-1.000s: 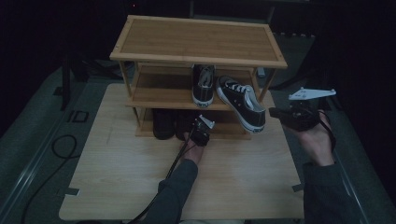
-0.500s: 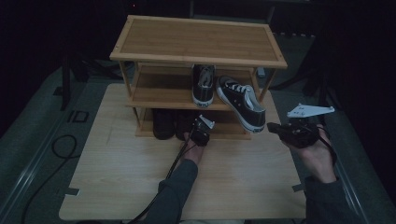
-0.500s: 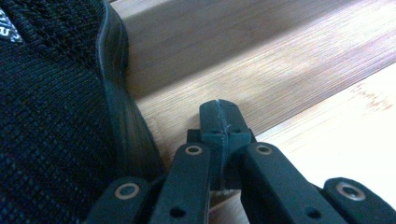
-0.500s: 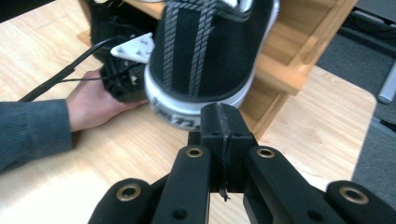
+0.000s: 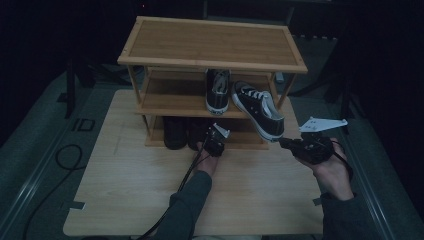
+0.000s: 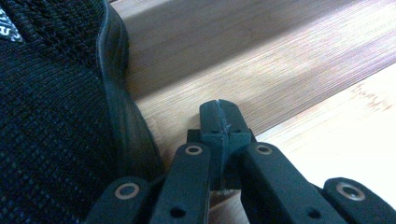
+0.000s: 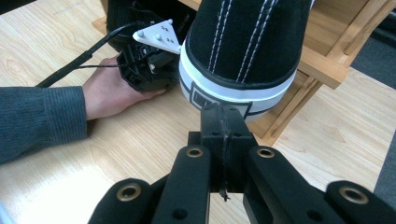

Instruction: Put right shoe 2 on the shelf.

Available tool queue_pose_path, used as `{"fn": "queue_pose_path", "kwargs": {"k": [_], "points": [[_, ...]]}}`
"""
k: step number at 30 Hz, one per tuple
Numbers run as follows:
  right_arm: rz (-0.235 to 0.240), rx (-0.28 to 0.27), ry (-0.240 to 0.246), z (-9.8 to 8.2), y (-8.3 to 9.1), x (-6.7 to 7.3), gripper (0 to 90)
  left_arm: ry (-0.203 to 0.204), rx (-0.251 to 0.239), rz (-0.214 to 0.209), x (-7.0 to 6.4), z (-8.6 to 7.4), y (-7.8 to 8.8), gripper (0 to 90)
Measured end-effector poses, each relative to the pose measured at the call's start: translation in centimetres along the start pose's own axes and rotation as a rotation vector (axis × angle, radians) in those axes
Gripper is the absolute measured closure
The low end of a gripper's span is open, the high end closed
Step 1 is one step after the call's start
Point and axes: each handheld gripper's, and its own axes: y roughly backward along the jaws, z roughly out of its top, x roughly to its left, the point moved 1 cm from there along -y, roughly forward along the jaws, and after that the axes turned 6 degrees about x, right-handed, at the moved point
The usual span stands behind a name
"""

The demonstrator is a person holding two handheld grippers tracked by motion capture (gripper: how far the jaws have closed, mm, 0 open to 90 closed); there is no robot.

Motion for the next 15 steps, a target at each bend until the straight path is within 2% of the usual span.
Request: {"fn": "queue_pose_path", "kwargs": {"k": [15], "points": [[0.002,-0.005,-0.004,-0.01,-0.04,0.01,90.0,-0.001,-0.001,0.002,-0.03,0.00,0.00,90.0]]}}
